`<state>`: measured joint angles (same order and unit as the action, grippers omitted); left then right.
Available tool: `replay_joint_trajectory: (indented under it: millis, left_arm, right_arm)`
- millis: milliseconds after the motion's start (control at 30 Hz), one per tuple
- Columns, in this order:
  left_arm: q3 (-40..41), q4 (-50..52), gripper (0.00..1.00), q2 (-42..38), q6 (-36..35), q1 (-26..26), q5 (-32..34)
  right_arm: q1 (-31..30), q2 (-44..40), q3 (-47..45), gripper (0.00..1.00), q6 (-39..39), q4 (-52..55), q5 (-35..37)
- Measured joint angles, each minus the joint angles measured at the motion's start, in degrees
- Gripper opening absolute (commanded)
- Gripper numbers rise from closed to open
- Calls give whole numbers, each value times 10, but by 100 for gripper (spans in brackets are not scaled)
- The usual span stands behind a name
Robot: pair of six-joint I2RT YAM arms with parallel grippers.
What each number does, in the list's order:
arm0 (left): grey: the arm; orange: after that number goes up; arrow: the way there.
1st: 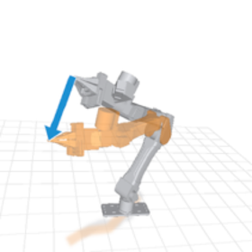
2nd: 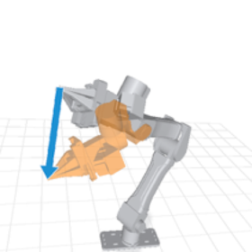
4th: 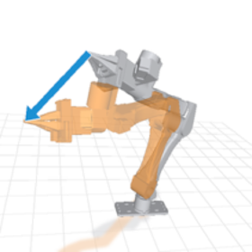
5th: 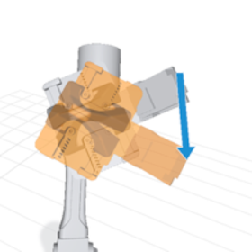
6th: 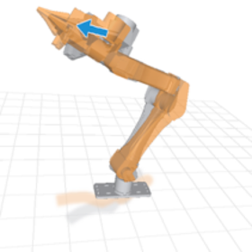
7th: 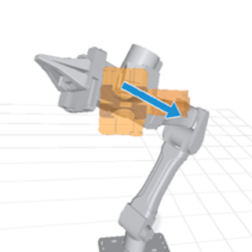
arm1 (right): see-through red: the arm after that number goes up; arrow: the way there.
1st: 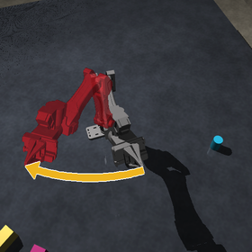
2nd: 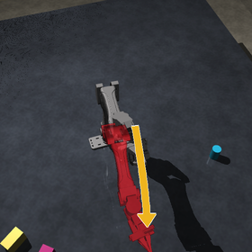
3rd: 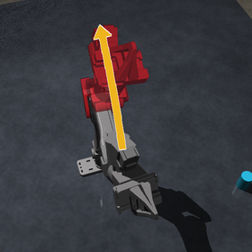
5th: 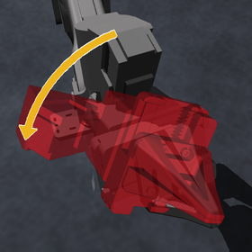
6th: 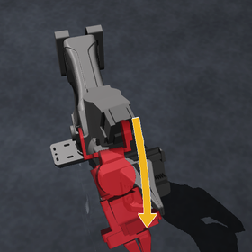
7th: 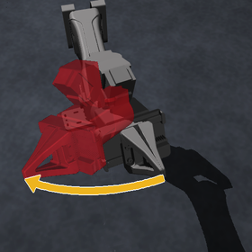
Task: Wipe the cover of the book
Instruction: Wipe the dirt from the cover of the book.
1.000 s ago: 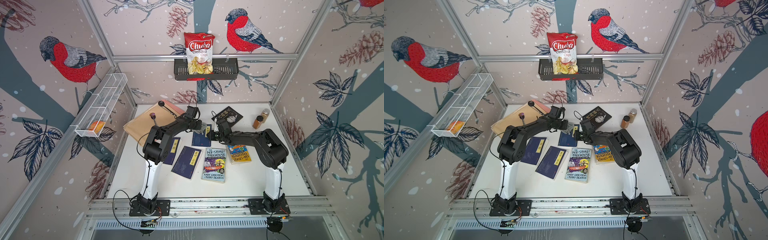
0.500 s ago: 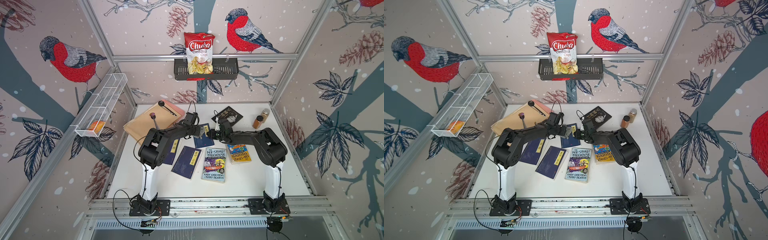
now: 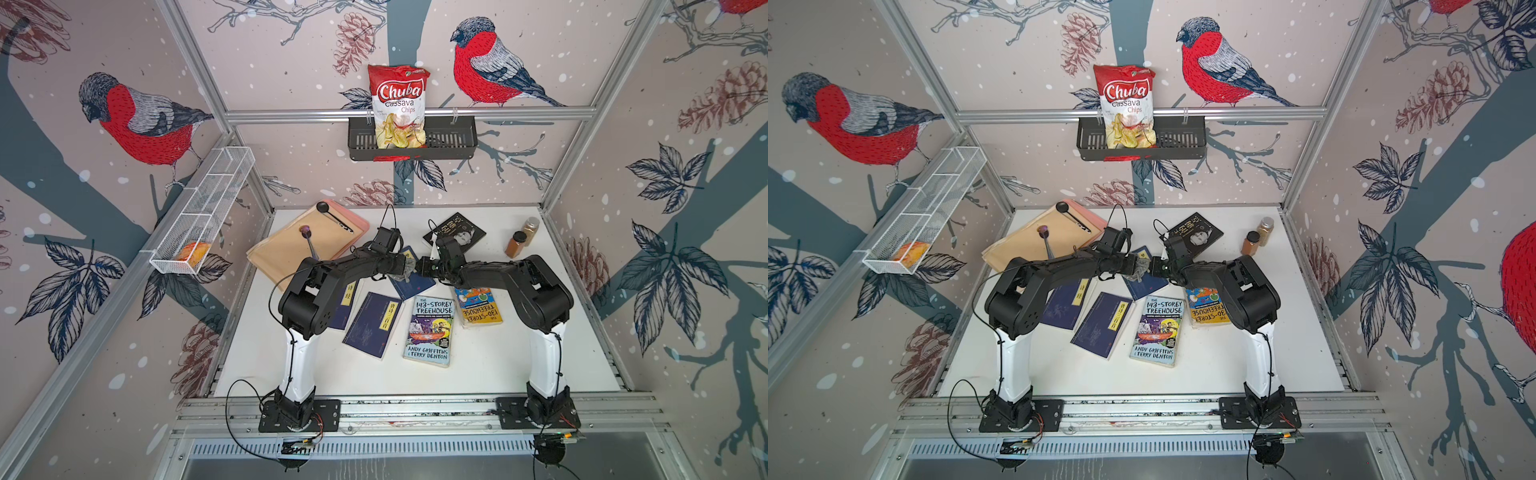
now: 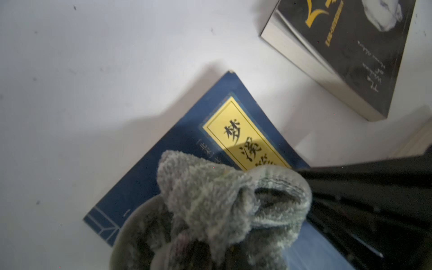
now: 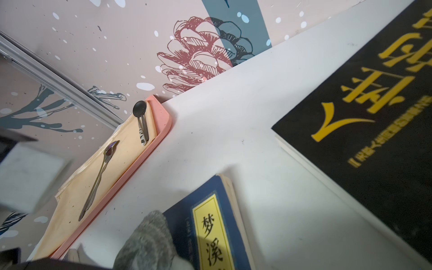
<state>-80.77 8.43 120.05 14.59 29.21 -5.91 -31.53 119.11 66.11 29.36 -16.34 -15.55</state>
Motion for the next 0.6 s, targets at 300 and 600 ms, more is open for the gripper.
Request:
replay_joint_trajectory:
  millis: [300, 600]
  left_arm:
    - [-44, -12, 0, 40, -1, -15, -29]
    - [-67, 28, 0, 31, -31, -21, -16]
  right_arm:
    - [-5, -24, 6, 18, -48, 68, 84]
    - [-20, -20, 18, 12, -81, 86, 132]
